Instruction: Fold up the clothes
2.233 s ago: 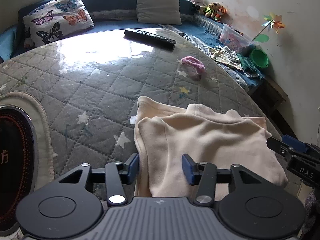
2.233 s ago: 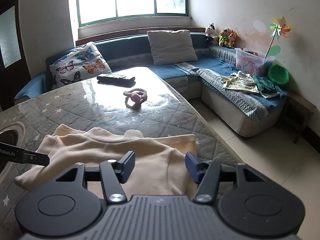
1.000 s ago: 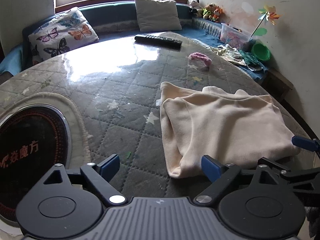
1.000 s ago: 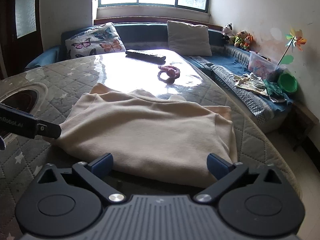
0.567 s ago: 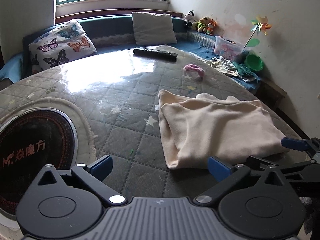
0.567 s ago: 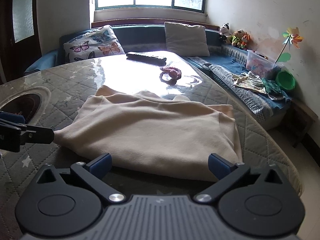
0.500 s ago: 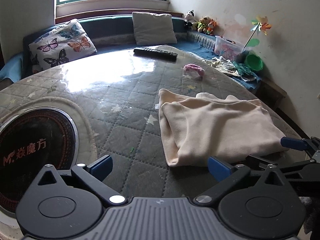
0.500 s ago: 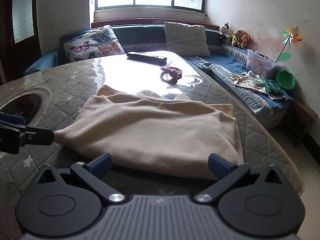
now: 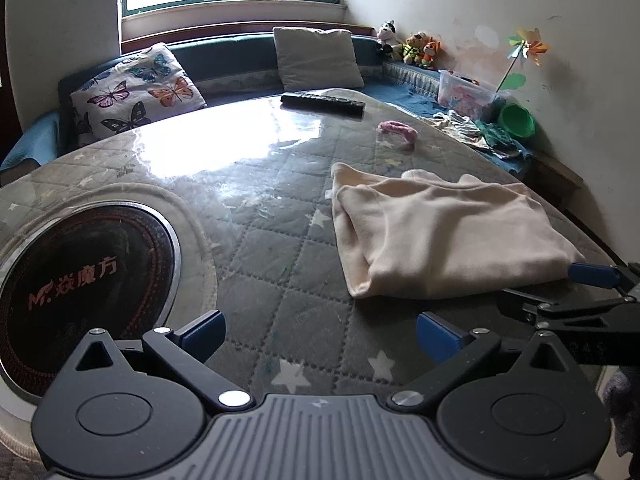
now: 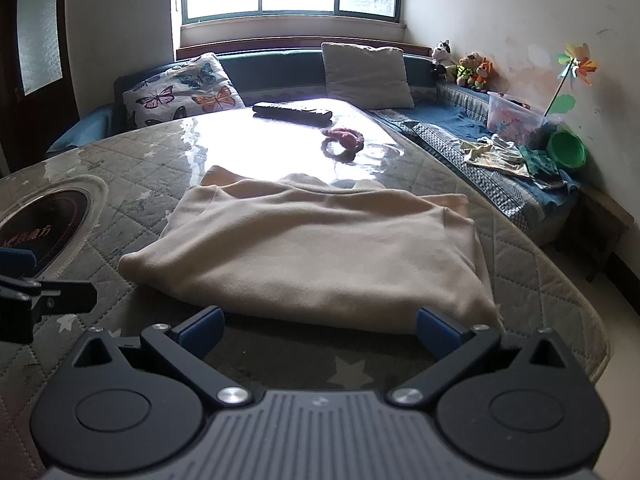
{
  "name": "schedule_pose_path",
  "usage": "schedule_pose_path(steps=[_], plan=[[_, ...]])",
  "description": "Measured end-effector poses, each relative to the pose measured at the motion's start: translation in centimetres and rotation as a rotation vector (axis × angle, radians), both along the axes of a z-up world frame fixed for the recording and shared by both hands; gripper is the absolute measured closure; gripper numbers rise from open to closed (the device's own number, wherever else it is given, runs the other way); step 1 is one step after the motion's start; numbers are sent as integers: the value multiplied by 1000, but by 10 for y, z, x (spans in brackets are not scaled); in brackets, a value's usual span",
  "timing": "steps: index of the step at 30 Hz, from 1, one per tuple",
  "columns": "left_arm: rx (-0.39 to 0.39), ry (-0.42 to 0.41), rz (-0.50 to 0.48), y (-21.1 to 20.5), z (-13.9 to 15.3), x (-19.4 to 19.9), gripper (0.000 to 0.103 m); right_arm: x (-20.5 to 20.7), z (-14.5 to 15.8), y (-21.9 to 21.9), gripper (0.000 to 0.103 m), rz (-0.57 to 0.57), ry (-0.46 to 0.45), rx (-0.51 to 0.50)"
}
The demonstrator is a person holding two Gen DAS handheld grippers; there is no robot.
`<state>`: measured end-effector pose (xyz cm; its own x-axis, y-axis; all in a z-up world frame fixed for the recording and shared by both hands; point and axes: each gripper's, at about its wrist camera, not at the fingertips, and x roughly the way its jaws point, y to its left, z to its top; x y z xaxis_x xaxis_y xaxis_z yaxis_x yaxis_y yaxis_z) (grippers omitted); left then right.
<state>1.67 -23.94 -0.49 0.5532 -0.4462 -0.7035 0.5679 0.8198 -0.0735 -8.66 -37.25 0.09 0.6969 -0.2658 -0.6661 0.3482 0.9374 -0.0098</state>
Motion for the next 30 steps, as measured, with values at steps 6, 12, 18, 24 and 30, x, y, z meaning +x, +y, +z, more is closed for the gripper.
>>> schedule_pose_path(steps=[6, 12, 18, 24, 30], plan=[[12, 7, 0, 1, -1, -8, 0, -3, -2, 5, 0, -4, -1, 1], [20, 7, -1, 0, -4, -17, 0, -7, -5, 8, 0, -10, -8, 4], [36, -13, -11, -2, -4, -27, 0, -12, -5, 10, 0, -15, -16, -4], [56, -55, -25, -4, -1, -38, 0, -17, -6, 13, 0, -19, -24, -12], [63, -77, -27, -2, 0, -43, 0, -20, -8, 16, 0, -21, -27, -7]])
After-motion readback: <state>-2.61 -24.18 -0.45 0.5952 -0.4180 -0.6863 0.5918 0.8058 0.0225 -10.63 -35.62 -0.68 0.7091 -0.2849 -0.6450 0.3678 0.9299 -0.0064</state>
